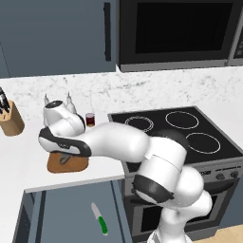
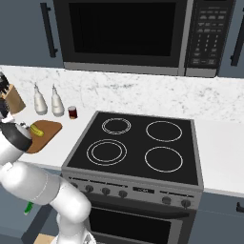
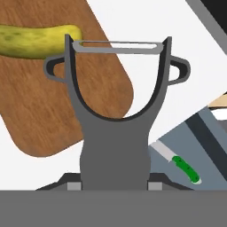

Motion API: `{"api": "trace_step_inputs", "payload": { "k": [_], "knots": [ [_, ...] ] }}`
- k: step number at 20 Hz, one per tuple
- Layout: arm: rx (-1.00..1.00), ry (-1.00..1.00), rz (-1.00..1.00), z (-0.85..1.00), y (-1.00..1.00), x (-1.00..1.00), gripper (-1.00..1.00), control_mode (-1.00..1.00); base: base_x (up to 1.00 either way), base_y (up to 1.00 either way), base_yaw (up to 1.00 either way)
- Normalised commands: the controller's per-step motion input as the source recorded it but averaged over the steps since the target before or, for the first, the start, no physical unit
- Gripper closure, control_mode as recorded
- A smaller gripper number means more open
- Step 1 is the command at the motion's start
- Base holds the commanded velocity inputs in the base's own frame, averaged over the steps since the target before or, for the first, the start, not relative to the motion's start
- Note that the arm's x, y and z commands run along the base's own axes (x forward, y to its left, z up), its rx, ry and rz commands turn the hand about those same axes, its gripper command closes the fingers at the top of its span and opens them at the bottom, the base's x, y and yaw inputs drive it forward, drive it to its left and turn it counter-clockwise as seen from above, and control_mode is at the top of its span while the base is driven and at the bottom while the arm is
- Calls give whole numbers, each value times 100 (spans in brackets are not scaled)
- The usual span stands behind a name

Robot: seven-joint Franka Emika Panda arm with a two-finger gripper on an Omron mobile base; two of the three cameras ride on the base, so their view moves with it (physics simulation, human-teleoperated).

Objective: Place the appropriate cutting tool for cutting the cucumber skin on the cutting board.

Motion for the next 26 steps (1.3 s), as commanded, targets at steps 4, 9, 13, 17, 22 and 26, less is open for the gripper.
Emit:
{"api": "trace_step_inputs", "payload": {
  "k": [4,9,13,17,22,26],
  "knots": [
    [0,7,0,-38,0,35,100,-100,0,0,0],
    [0,7,0,-31,2,36,100,-100,0,0,0],
    [0,5,0,-27,7,33,100,-100,0,0,0],
    [0,3,0,-23,12,27,100,-100,0,0,0],
    [0,3,0,-25,14,19,100,-100,0,0,0],
    [0,1,0,-33,1,5,-100,-100,0,0,0]
  ]
}}
